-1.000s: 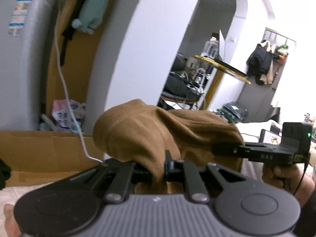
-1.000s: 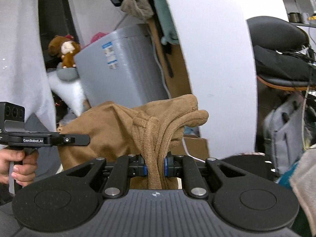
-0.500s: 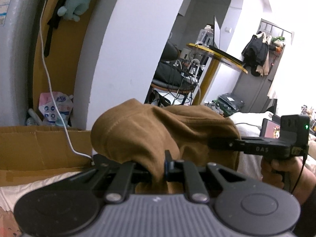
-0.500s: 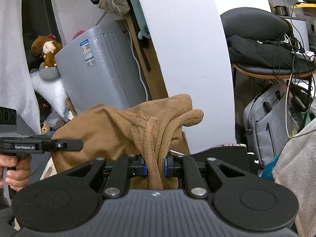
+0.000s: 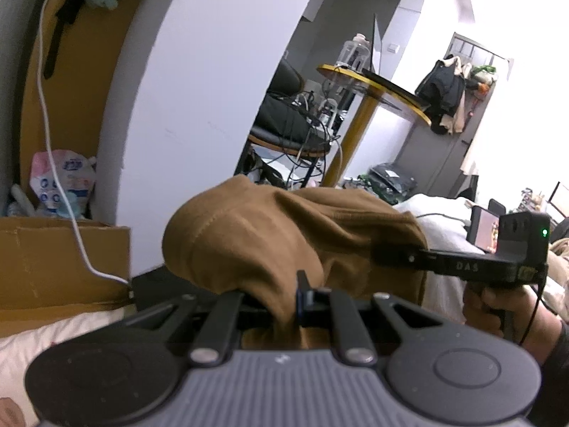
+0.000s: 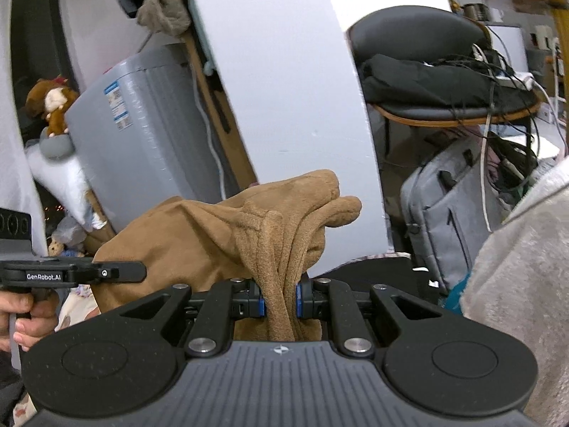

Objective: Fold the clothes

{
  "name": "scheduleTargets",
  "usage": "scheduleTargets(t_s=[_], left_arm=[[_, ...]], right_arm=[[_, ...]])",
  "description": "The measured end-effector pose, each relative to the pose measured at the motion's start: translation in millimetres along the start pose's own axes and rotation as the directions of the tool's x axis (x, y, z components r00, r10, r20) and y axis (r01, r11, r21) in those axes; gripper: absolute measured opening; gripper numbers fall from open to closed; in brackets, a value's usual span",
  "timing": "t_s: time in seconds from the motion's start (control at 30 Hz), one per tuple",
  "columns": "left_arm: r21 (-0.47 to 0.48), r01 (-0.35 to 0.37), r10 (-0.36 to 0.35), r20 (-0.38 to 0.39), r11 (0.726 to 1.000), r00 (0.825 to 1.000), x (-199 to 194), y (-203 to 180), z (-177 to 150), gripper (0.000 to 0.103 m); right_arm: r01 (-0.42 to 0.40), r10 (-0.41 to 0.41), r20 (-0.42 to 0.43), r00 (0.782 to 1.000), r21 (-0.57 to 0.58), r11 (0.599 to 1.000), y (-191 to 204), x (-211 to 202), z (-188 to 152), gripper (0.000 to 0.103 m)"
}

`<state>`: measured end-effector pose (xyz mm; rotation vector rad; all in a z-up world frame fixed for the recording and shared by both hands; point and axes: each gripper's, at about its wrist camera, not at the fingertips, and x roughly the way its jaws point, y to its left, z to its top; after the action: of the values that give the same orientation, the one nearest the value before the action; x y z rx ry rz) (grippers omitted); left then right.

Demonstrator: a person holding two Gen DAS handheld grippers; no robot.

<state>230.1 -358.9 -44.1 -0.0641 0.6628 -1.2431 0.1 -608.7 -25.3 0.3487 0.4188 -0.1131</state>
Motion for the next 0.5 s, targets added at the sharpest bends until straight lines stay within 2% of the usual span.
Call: scheduleTargets(t_s=[0.33, 0.5], left_arm=[[-0.020, 0.053, -0.053, 0.009, 0.998, 0.999, 27, 7, 2, 0.012], [-0.021, 0.045, -0.044, 0.014, 0.999, 0.999, 38, 12, -3, 0.012]], right_arm=[[0.055, -0.056, 0.006, 0.998, 0.038, 0.998, -26, 11, 0, 0.016], [0.068, -0.069, 0.006, 0.998, 0.055, 0.996, -38, 26, -5, 0.016]])
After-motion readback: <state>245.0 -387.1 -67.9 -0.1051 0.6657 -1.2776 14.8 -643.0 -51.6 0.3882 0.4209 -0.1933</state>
